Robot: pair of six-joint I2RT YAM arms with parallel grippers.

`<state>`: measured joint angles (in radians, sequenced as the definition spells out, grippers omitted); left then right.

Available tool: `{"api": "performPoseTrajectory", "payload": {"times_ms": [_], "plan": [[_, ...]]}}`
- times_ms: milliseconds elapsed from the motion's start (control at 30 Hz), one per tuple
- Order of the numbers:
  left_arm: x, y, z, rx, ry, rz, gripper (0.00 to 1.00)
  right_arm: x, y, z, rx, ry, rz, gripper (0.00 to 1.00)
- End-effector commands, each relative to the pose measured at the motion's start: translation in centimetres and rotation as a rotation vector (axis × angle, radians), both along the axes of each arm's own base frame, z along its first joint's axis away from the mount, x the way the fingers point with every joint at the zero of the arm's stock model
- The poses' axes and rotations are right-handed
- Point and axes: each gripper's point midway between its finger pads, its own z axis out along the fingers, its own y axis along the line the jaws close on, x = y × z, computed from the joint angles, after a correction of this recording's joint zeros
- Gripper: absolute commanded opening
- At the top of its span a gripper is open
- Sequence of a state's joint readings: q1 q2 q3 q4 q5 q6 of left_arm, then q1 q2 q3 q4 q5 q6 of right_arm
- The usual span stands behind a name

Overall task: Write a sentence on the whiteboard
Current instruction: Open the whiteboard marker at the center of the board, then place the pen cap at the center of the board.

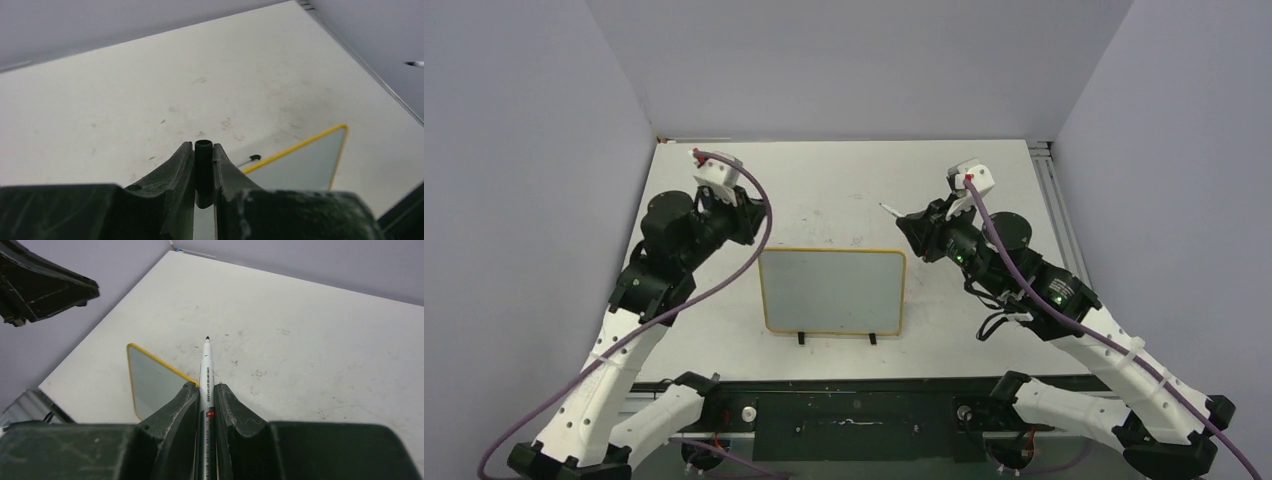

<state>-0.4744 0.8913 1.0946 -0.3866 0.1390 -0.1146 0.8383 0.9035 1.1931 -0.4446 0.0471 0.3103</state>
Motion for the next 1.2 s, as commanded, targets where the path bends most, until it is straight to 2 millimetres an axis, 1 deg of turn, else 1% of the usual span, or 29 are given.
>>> {"api": "performPoseTrajectory", "payload": {"times_ms": [0,67,100,133,167,200,233,333,367,400,467,567,633,733,833,900,1000,1067,1167], "plan": [[3.7,6.5,-4.1,-0.063,0.185,0.273,0.0,4.0,-2.0,1.9,0.016,-0.073,-0.236,0.05],[5.0,10.4,-7.0,-0.053,0.24,0.419,0.0,4.3,-2.2,1.6,0.0,-0.07,-0.226,0.05],[5.5,12.4,-9.0,-0.032,0.278,0.498,0.0,4.5,-2.5,1.6,-0.001,-0.074,-0.225,0.05],[5.7,13.7,-10.8,-0.022,0.323,0.539,0.0,4.8,-3.1,1.6,0.003,-0.075,-0.235,0.05],[5.7,14.8,-12.9,-0.016,0.376,0.563,0.0,5.2,-3.9,1.6,0.006,-0.078,-0.248,0.05],[5.8,15.5,-14.5,-0.014,0.419,0.575,0.0,5.6,-4.5,1.6,0.007,-0.078,-0.25,0.05],[5.8,15.9,-16.0,0.004,0.456,0.583,0.0,6.2,-5.4,1.5,0.013,-0.072,-0.261,0.05],[5.3,16.2,-20.0,0.073,0.566,0.595,0.0,7.7,-7.2,0.9,0.054,-0.028,-0.235,0.05],[5.0,16.2,-21.2,0.096,0.608,0.599,0.0,7.8,-7.7,0.8,0.064,-0.014,-0.221,0.05],[4.9,16.2,-22.4,0.105,0.641,0.596,0.0,8.2,-8.7,0.8,0.075,-0.007,-0.235,0.05],[4.7,15.9,-24.5,0.108,0.699,0.588,0.0,8.2,-9.5,0.7,0.086,-0.001,-0.234,0.05],[4.7,15.8,-26.4,0.121,0.775,0.583,0.0,8.0,-9.5,0.4,0.092,0.007,-0.226,0.05],[4.8,16.2,-27.6,0.141,0.821,0.578,0.0,7.9,-9.8,0.4,0.092,0.012,-0.246,0.05],[4.3,16.9,-29.5,0.194,0.903,0.585,0.0,7.7,-10.4,1.4,0.075,0.0,-0.269,0.05],[4.3,16.7,-30.2,0.177,0.921,0.58,0.0,7.5,-10.4,2.3,0.077,-0.015,-0.263,0.05],[4.5,16.6,-30.5,0.17,0.932,0.58,0.0,7.6,-10.2,2.1,0.075,-0.008,-0.256,0.05],[4.5,16.7,-31.3,0.178,0.961,0.585,0.05,8.0,-10.4,1.5,0.066,0.01,-0.27,0.05],[4.5,16.9,-31.6,0.191,0.975,0.594,0.09,8.2,-10.3,1.5,0.065,0.016,-0.269,0.05],[4.7,17.5,-31.6,0.208,0.962,0.625,0.23,8.2,-9.8,1.6,0.074,0.023,-0.247,0.05]]}}
